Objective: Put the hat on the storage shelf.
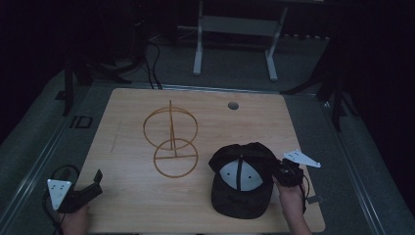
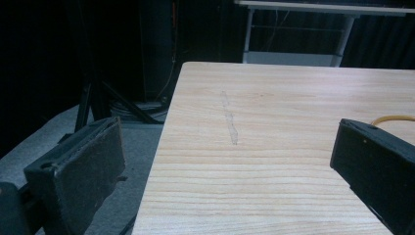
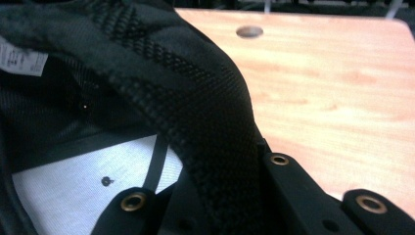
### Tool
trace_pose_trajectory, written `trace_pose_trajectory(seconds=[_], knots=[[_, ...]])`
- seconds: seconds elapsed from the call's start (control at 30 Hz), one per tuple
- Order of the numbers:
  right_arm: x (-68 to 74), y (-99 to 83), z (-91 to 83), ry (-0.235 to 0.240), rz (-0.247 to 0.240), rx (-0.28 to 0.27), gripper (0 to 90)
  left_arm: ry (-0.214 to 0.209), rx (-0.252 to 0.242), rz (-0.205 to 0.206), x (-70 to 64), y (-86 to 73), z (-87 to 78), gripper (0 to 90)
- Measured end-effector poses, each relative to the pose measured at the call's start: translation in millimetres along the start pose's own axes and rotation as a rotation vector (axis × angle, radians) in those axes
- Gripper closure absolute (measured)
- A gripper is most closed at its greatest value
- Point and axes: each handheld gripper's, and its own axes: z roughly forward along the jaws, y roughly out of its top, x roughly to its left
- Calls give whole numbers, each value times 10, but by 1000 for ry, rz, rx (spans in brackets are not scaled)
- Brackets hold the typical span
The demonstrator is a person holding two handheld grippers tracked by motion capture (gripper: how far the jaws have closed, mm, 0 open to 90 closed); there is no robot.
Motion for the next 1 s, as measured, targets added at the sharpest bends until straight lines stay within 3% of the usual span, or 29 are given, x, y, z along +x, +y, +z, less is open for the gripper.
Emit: trace_pose_trajectory(seconds=[0.33,0.37,0.43,0.5,0.53,0.6,0.67,0.73,1.0], knots=[[95,296,-200,14,-14,-104,890,14,44,-35,23,13,-2,3],[100,323,-214,13,-17,-111,890,7,53,-27,15,22,-3,2],[107,393,-249,10,-21,-127,890,-11,70,-53,-14,47,-7,2],[111,452,-290,3,-22,-150,890,-55,89,-46,-84,81,-11,2],[112,482,-308,3,-25,-157,890,-85,91,-26,-128,92,-16,2],[113,533,-344,0,-18,-175,890,-107,108,35,-265,122,-15,2],[117,584,-373,-6,-21,-187,890,-145,108,54,-372,151,-19,2],[125,623,-397,-9,-25,-196,890,-191,100,60,-493,190,-26,2],[170,726,-481,-19,-22,-229,890,-392,150,89,-1062,320,-48,2]])
